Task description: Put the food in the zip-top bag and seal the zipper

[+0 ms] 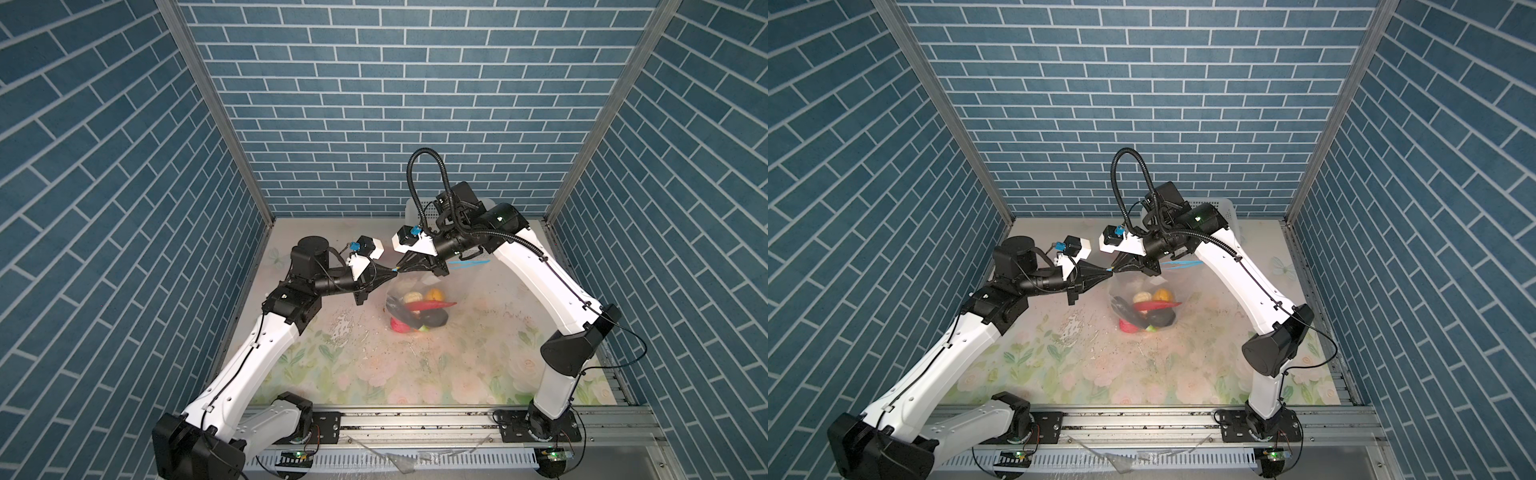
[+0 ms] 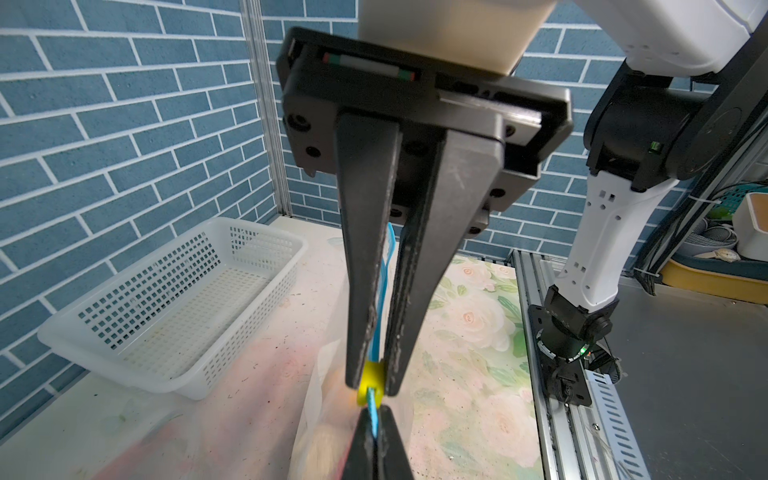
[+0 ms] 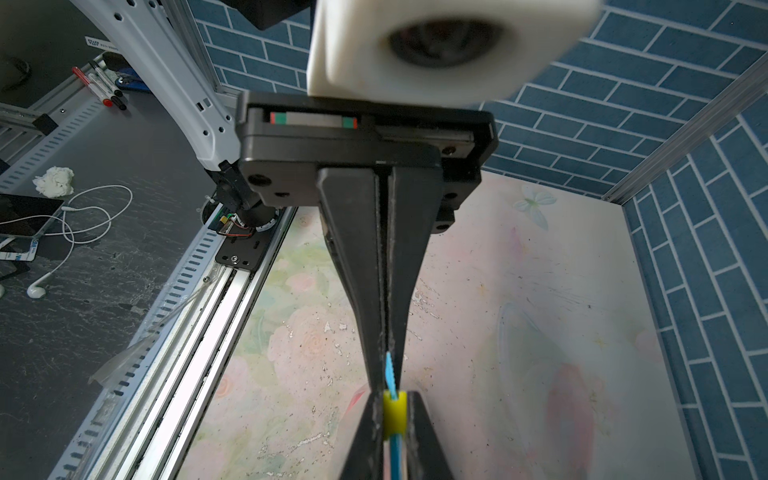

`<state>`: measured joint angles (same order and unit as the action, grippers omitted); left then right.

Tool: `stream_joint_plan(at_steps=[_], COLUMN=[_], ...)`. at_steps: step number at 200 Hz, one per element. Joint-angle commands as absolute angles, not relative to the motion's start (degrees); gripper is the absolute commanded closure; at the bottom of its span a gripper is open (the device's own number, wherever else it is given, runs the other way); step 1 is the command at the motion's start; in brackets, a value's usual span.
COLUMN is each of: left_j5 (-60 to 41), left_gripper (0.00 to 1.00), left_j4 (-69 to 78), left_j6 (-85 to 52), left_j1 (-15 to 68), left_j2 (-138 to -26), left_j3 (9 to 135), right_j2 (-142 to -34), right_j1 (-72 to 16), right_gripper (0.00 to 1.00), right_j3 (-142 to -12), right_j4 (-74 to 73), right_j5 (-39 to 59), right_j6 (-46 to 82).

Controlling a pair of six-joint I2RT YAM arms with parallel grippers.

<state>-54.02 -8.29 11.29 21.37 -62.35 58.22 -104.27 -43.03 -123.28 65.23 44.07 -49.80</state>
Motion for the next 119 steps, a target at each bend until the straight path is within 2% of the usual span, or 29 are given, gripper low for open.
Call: stream_joint_plan(at_steps=[1, 119], left_j5=[-54.2, -49.0], left_gripper=[1.00, 1.00], left_j4=[-7.0, -7.5], left_j6=[11.9, 14.0], left_j1=[21.6, 21.6], left_j2=[-60.8, -59.2], left_j3=[58.8, 56.6], right_j2=[-104.9, -104.2], right_j1=[-43.2, -42.5], right_gripper=[0.89, 0.91], right_j3=[-126.1, -126.3], right_j4=[67.2, 69.0], right_j5=[43.1, 38.9], right_j6=[-51.8, -51.2])
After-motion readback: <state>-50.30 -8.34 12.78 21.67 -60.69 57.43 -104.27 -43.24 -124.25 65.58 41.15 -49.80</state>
